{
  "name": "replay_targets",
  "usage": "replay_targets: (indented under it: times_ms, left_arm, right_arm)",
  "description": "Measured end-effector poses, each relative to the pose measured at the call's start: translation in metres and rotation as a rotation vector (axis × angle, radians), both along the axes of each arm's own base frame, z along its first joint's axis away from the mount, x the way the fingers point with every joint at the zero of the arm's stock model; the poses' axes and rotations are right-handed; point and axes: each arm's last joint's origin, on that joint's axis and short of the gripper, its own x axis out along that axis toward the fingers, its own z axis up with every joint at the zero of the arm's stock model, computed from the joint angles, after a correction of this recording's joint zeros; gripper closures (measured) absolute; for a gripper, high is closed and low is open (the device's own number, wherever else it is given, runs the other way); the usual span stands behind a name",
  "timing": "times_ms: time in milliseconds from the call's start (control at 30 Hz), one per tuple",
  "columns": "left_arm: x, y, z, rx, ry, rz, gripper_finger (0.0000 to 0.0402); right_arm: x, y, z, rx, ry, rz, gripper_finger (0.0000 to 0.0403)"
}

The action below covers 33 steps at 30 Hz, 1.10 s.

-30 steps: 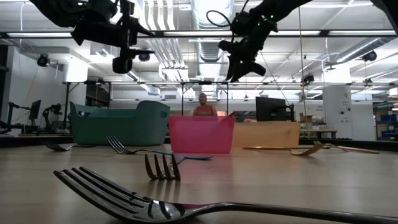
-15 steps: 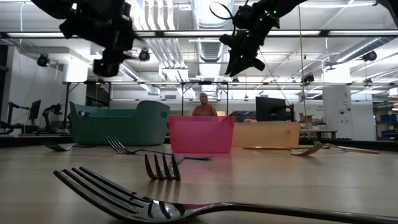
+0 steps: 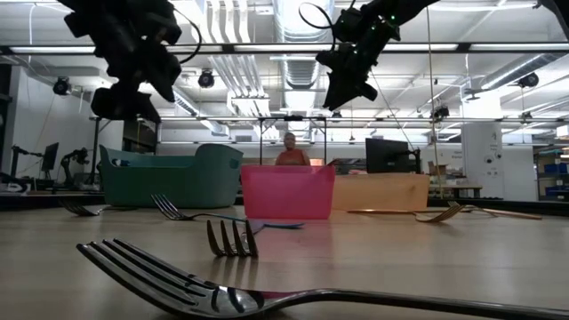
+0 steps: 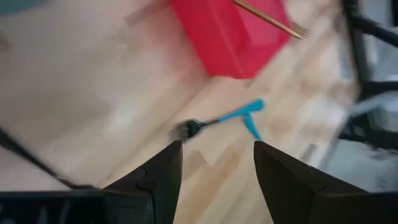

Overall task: Sort silverware by color (type)
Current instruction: Put the blue fork into the green bin

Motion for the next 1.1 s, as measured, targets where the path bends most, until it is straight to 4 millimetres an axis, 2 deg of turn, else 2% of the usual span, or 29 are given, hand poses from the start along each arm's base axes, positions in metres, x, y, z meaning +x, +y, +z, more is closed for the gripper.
replay_targets:
  times_ms: [100, 233, 367, 567, 667, 867, 1100]
  left_arm:
    - [0.004, -0.006, -0.003, 0.043, 0.035, 0.008, 0.0223]
    - [0.007, -0.014, -0.003, 0.001, 0.048, 0.029, 0.0223]
    - [0.007, -0.016, -0.003, -0.005, 0.046, 0.016, 0.0223]
    - [0.016, -0.008, -0.008, 0.184, 0.066, 0.054, 0.0223]
    - [0.025, -0.011, -0.014, 0.135, 0.075, 0.091, 0.0223]
    - [0.041, -0.044, -0.029, 0.074, 0.135, -0.027, 0.0223]
    - [0.055, -0.041, -0.048, 0.141, 0.184, -0.081, 0.0223]
  right_arm:
    - [-0.001, 0.001, -0.001, -0.009, 0.023, 0.025, 0.0328]
    - [0.0, 0.0, -0.001, -0.045, 0.035, 0.061, 0.0328]
    - [0.0, 0.0, 0.0, -0.02, 0.005, 0.02, 0.0328]
    - [-0.001, 0.001, -0.002, 0.016, 0.016, 0.003, 0.0328]
    - [0.0, 0.002, -0.001, 0.001, 0.02, 0.027, 0.0328]
    - [0.003, -0.001, -0.002, -0.008, 0.003, 0.013, 0.0328]
    - [-0.012, 0.012, 0.001, 0.056, 0.096, 0.039, 0.0328]
